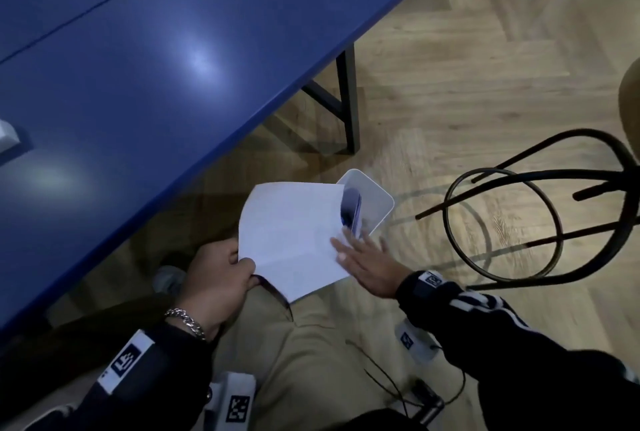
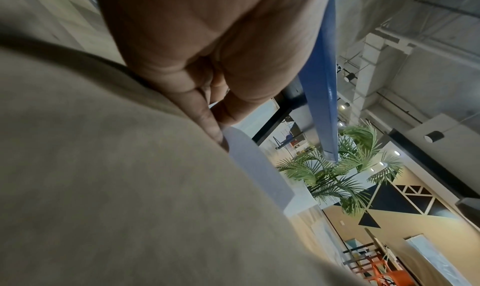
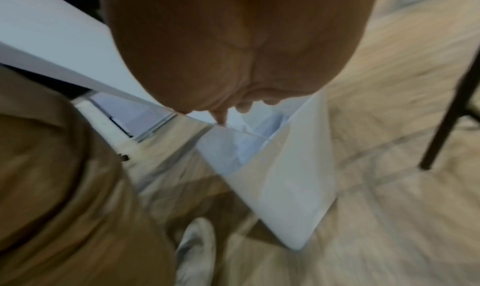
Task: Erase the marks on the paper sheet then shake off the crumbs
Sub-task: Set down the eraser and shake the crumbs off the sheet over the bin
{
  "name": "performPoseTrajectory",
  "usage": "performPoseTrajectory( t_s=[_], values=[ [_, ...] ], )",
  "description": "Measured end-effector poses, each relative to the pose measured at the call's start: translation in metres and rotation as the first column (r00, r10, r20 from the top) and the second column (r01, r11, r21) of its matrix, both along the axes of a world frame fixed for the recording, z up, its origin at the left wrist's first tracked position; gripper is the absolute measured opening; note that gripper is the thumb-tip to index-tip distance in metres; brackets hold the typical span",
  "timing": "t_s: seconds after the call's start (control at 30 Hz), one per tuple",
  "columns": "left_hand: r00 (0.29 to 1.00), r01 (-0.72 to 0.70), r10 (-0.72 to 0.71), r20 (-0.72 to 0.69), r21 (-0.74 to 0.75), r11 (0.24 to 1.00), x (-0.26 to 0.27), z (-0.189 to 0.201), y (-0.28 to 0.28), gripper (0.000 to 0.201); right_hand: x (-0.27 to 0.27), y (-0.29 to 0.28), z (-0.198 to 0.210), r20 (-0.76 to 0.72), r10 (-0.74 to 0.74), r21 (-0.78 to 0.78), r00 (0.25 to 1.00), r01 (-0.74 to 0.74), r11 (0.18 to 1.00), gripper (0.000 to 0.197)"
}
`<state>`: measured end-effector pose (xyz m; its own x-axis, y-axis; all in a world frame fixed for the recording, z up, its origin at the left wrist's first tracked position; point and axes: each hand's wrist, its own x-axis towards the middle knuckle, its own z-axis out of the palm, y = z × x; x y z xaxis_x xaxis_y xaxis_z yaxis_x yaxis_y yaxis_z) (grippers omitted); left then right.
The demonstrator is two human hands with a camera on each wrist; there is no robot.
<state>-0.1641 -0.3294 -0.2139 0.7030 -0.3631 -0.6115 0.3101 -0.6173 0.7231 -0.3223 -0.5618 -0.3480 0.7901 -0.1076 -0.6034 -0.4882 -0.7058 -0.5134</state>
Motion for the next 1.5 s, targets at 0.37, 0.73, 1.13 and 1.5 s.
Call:
performPoseTrajectory(
  t_s=[0.37,0.73,1.13,1.5],
  values=[
    [0.997,-0.065,0.061,-0.050,-0.084,0.994,-0.003,-0.002,-0.006,0.039,0.023,0.039,0.030,0.264,0.141,0.131,0.954,-0.180,0.975,0.048],
    [0.998,-0.059,0.056,-0.040,-0.093,0.994,-0.003,-0.004,-0.005,0.037,0.034,0.073,0.080,0.379,0.024,0.371,0.925,-0.175,0.912,0.048],
    [0.999,-0.024,0.020,-0.039,-0.091,0.996,-0.002,0.002,-0.004,0.038,0.086,0.068,0.094,0.534,-0.023,0.347,0.845,-0.194,0.918,0.051],
    [0.990,-0.083,0.062,-0.129,-0.166,0.983,-0.001,-0.002,-0.006,0.046,0.104,0.061,0.038,0.452,-0.310,0.295,0.836,0.188,0.937,0.053]
  ],
)
